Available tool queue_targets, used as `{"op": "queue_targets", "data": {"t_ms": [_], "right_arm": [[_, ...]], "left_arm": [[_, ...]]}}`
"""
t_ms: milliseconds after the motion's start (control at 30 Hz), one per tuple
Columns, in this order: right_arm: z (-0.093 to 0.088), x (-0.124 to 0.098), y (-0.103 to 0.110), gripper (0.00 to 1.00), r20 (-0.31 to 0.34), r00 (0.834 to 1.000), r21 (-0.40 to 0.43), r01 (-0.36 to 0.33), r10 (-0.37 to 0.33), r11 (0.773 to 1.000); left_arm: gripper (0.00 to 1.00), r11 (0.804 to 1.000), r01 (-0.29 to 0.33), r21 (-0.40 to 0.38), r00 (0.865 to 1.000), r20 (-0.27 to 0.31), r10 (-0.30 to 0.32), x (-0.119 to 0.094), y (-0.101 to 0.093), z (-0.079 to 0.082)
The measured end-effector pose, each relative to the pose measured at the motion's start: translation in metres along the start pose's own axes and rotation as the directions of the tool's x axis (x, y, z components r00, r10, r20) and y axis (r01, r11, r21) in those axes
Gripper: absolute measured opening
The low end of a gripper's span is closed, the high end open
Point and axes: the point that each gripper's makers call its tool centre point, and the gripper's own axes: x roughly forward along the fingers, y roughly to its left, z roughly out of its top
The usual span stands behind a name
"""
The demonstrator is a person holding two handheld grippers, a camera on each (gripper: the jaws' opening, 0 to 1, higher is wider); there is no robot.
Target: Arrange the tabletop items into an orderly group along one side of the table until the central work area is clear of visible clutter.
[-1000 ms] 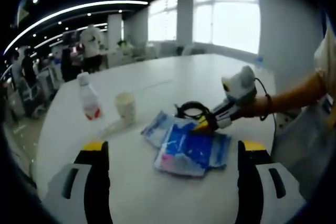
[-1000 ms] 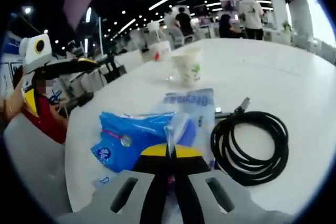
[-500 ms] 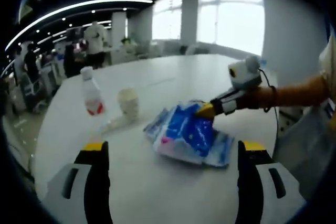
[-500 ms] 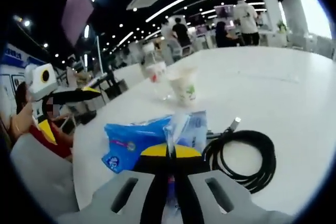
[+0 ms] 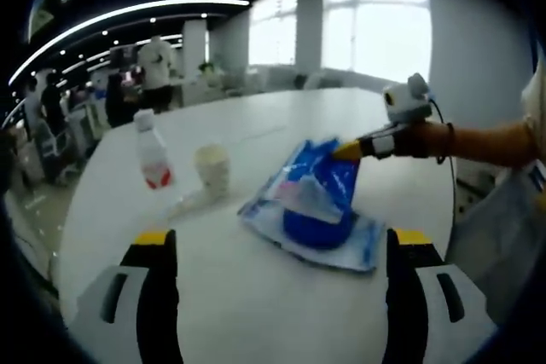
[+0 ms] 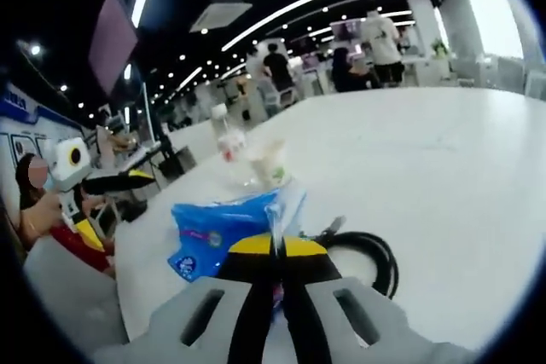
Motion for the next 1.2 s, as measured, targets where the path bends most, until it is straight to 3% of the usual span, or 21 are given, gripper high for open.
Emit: {"op": "queue_targets", "data": {"t_ms": [467, 700, 1200], "right_arm": [[0.019, -0.019, -0.038, 0.01, 0.043, 0.997, 0.038, 0.069, -0.070, 0.997], [0.015, -0.029, -0.063, 0.01, 0.029, 0.992, 0.037, 0.119, -0.120, 0.992], [0.012, -0.054, -0.133, 0.02, 0.034, 0.963, 0.106, 0.264, -0.269, 0.959]], "left_arm": [[0.99, 1.000, 0.017, -0.003, 1.000, -0.026, -0.018, 0.004, -0.003, -0.009], [0.99, 0.999, 0.044, 0.005, 0.999, -0.033, -0.044, 0.007, -0.009, -0.012], [0.99, 0.999, 0.050, 0.014, 0.998, -0.034, -0.049, 0.010, -0.009, -0.013]]}}
